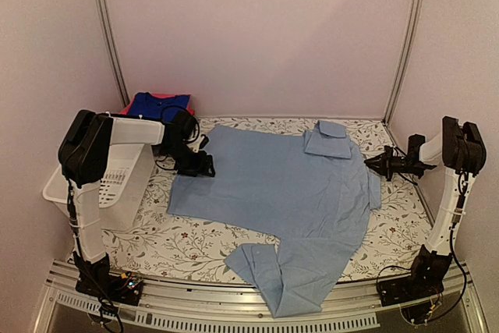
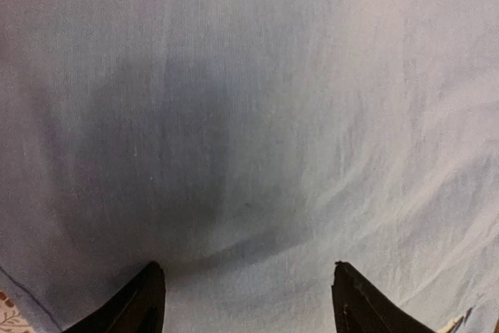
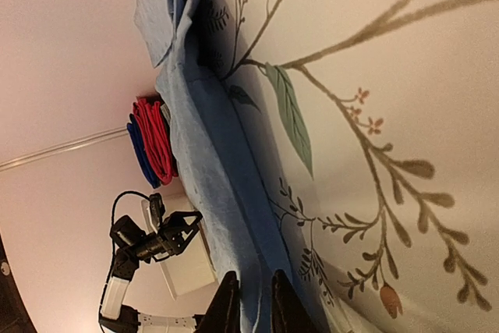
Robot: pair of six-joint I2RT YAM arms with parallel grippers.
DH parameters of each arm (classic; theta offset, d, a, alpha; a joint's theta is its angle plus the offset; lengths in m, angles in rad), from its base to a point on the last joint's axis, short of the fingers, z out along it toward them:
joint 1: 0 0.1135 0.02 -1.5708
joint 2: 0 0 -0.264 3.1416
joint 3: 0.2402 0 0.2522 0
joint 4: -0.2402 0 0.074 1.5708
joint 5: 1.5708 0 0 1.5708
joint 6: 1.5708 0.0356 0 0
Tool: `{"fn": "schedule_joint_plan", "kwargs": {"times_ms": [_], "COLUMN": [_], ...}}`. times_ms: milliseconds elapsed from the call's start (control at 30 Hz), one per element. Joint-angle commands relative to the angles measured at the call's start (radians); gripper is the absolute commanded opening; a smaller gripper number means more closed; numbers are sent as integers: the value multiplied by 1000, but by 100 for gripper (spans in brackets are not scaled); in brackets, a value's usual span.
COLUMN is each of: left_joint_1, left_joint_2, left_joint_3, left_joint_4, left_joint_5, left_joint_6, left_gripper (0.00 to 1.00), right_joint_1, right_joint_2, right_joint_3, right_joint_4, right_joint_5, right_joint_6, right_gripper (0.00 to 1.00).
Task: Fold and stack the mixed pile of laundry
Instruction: Flatten out the crumpled shirt at the center of the board.
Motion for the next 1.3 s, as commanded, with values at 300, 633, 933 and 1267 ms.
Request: {"fn": "schedule_joint_plan", "kwargs": {"times_ms": [300,633,933,1267], "left_joint_1": [30,30,30,29], "left_joint_2": [73,84,82,83], "left_joint_3": [-29,-29,-35,-33], "left_joint_4": [-53,-46,-44,-44], "left_joint_5": [-36,-25,-23,-23], "left_joint_6": [7,1,-2,3], "left_gripper": [74,73,73,73], "right_joint_1": [-28,-7,-9,-10], "right_joint_2": [-61,-62,-57,-43], "right_joint_3": [9,17,-23,-16], "right_joint_4": [-266,-260,-77,-114], "right_joint_5": [61,31,-52,-21], "right_joint_6": [-230,-246,-73,-77], "right_gripper": [20,24,24,9]}}
